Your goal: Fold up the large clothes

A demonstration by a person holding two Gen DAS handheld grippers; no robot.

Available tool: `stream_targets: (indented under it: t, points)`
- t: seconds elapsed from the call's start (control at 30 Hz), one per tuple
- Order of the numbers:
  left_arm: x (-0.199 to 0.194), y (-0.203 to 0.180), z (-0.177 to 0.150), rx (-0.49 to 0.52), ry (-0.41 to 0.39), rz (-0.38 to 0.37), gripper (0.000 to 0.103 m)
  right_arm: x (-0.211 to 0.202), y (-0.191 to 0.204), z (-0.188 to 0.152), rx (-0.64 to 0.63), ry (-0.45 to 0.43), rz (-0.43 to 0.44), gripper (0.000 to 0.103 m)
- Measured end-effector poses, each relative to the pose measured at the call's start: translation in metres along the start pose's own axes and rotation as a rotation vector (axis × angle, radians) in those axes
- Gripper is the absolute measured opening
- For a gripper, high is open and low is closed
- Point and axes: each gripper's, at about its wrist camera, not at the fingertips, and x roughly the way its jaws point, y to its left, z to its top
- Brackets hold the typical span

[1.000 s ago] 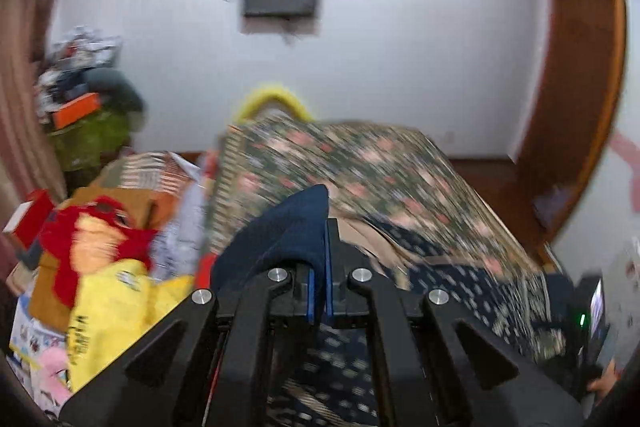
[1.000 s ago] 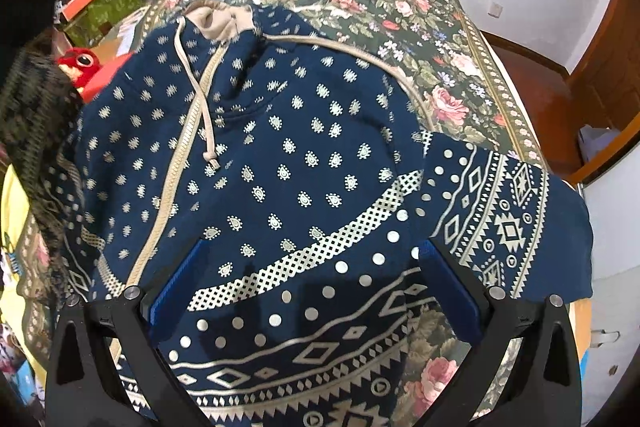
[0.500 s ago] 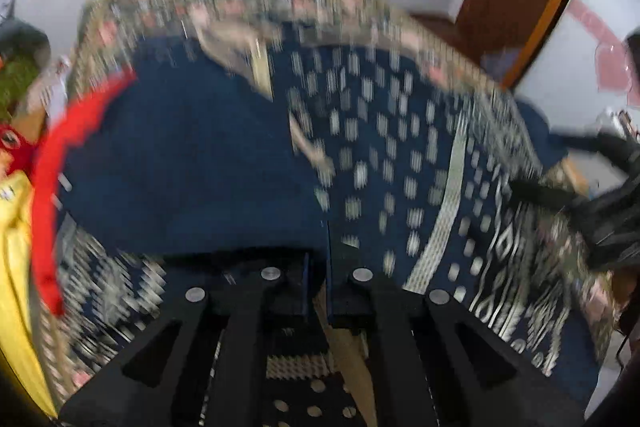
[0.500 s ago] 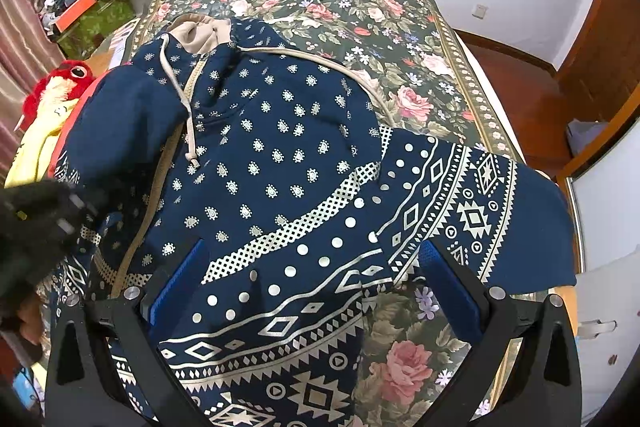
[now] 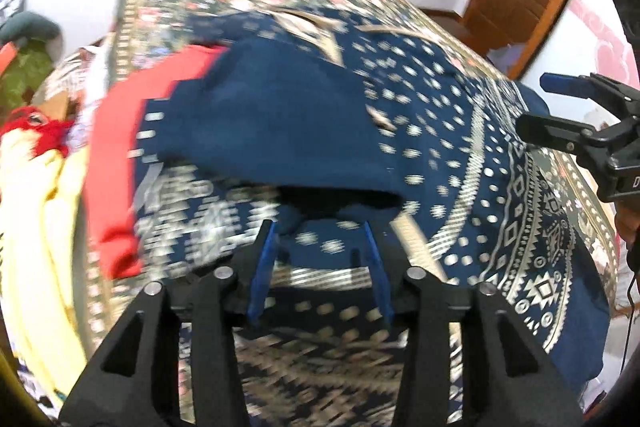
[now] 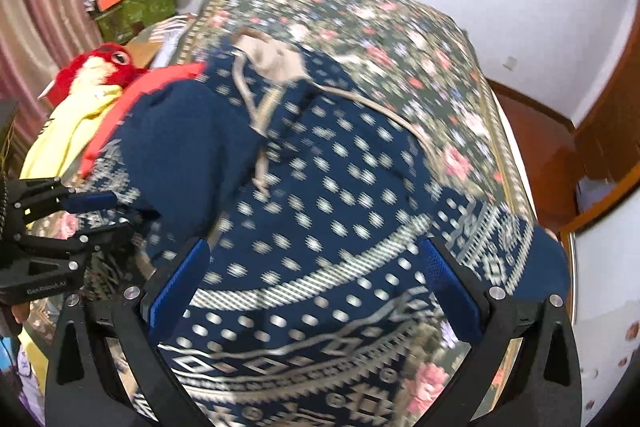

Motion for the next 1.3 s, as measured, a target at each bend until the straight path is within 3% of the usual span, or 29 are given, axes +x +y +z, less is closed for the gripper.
stream_targets:
  t: [0.3,0.5,0.7,0.87,0.97,1.13,1.17,1.3]
  points:
    - [-0.038,0.091,-0.028,-0.181,-0.117,0.166,0.049,0.028,0.084,0.034,-0.14,0.003,0.065,0.103]
    - [-0.035,0.135,-0.065,-0.282,-0.108,0.259,0.049,0.065,0.134,0.054,-0.176,0.075,0.12,0.103]
    - [-0.032,0.154,-0.096,-0.33,-0.076,0.268,0.049,0.093,0.175,0.067,-0.244,0.094,0.09,0.102]
    - [-0.03,0.153,-0.107,-0.333,-0.07,0.264,0.049,0.112,0.19,0.074,-0.268,0.067,-0.003,0.099]
    - [-0.03,0.151,-0.106,-0.331,-0.069,0.26,0.049,0.122,0.195,0.075,-0.307,0.062,-0.06,0.09]
    - [-0.028,0.147,-0.102,-0.332,-0.07,0.254,0.049,0.126,0.202,0.067,-0.42,0.02,-0.151,0.053]
    - [-0.027,0.147,-0.101,-0.331,-0.069,0.254,0.049,0.125,0.2,0.067,-0.427,0.014,-0.146,0.05]
    - [-0.027,0.143,-0.097,-0.33,-0.068,0.249,0.049,0.117,0.19,0.072,-0.389,-0.004,-0.112,0.019]
